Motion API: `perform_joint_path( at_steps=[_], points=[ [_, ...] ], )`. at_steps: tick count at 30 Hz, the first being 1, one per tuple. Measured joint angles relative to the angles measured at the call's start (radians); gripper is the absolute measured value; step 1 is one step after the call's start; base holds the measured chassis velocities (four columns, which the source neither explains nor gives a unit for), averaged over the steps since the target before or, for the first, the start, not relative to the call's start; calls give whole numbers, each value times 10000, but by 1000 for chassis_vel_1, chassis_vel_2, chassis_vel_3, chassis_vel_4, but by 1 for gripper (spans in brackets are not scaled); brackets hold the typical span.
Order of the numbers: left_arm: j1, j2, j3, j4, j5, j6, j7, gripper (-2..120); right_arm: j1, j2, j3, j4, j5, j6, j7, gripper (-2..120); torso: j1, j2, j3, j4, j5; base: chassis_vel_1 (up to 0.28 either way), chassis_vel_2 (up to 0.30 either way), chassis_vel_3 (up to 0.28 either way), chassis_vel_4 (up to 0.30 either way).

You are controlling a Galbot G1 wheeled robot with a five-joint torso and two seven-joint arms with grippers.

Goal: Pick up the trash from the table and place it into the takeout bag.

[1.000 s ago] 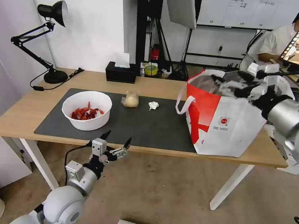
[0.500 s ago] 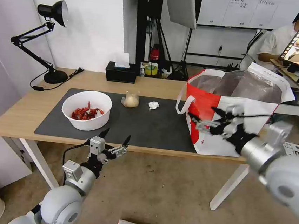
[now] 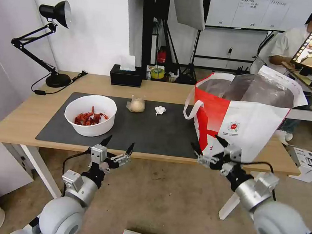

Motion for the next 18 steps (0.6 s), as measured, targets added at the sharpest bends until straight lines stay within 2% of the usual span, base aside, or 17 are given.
perform_joint_path(
  at_steps=[7, 18],
  points=[
    [299, -40, -223, 408, 187, 126, -59, 100, -418, 349, -107, -301, -220, 469, -141, 100, 0, 0, 0, 0, 0, 0, 0, 0, 0],
    [614, -205, -563, 920, 668, -183, 4, 100, -537, 650, -430, -471, -102, 801, -61, 100, 1, 0, 0, 1, -1, 0, 0, 0, 0]
  ],
)
